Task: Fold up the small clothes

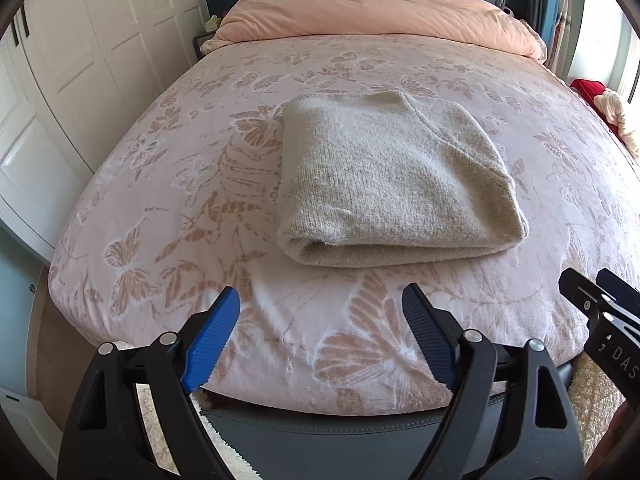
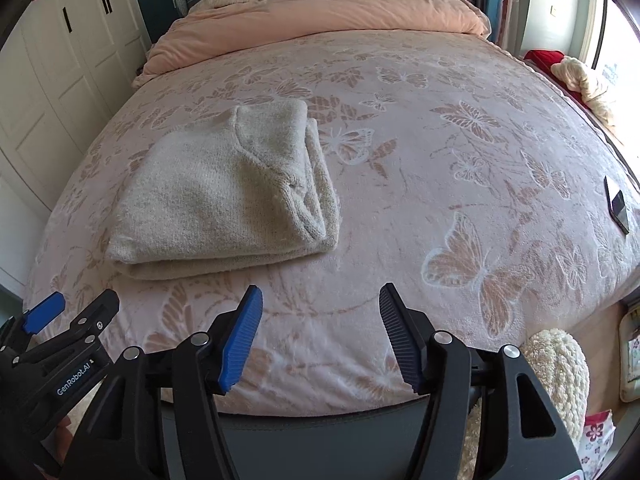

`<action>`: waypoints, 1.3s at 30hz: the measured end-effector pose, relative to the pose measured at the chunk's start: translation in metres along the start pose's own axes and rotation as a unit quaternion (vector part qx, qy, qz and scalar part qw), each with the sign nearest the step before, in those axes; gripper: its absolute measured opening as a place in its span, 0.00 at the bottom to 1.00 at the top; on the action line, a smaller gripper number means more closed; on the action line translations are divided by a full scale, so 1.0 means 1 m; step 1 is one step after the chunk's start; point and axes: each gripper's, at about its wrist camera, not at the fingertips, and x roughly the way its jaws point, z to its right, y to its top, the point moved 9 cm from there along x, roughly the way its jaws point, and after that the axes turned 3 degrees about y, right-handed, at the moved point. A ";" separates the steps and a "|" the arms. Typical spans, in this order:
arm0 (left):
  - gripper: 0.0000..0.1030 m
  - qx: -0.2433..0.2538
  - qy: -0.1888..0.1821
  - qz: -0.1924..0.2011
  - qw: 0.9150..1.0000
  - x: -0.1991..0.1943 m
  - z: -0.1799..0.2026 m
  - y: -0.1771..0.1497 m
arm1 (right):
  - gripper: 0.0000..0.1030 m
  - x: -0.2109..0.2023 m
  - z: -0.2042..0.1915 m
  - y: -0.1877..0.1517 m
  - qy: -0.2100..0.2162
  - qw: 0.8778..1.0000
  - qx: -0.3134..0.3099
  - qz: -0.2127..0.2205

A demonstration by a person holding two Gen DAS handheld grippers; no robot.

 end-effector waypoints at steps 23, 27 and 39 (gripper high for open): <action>0.85 -0.005 0.022 0.025 0.999 -0.024 0.016 -0.006 | 0.62 -0.022 -0.017 -0.011 0.005 1.000 -0.014 0.020; 0.85 -0.007 0.028 0.029 0.999 -0.027 0.015 -0.007 | 0.62 -0.023 -0.017 -0.011 0.004 1.000 -0.011 0.022; 0.85 -0.009 0.035 0.037 0.999 -0.030 0.011 -0.006 | 0.63 -0.026 -0.019 -0.012 -0.001 1.000 -0.009 0.027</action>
